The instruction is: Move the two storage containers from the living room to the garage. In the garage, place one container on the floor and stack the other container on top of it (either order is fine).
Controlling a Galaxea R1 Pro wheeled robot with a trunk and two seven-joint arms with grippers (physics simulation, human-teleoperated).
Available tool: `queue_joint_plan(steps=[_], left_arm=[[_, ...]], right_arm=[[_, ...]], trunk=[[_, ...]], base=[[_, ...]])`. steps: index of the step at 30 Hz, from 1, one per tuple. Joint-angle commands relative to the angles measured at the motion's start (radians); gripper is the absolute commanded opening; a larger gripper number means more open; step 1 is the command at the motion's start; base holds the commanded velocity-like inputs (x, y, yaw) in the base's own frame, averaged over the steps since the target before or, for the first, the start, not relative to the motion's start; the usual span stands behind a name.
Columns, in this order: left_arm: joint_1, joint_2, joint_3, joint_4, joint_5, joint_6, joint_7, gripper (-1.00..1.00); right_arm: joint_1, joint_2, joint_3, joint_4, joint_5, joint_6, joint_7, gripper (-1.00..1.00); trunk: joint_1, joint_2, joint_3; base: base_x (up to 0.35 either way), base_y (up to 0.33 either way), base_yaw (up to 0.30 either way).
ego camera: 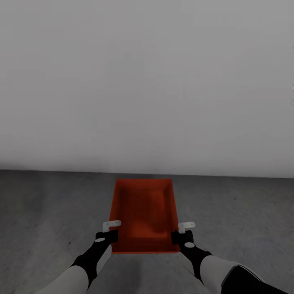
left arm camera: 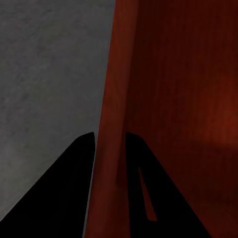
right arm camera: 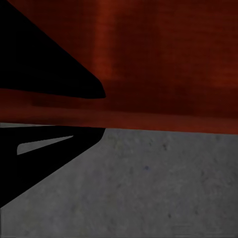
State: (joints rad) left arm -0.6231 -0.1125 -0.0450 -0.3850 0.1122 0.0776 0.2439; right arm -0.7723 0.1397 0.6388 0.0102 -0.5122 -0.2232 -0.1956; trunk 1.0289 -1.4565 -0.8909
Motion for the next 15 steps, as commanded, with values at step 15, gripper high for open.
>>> queue_joint_plan(steps=[15], left_arm=[[0.000, 0.017, 0.010, 0.000, 0.011, 0.007, 0.012, -1.00]], right_arm=[[-0.001, -0.002, -0.022, -0.001, -0.008, -0.024, -0.004, -1.00]], trunk=[[0.058, -0.106, -0.048]], base=[[0.000, 0.000, -0.124]])
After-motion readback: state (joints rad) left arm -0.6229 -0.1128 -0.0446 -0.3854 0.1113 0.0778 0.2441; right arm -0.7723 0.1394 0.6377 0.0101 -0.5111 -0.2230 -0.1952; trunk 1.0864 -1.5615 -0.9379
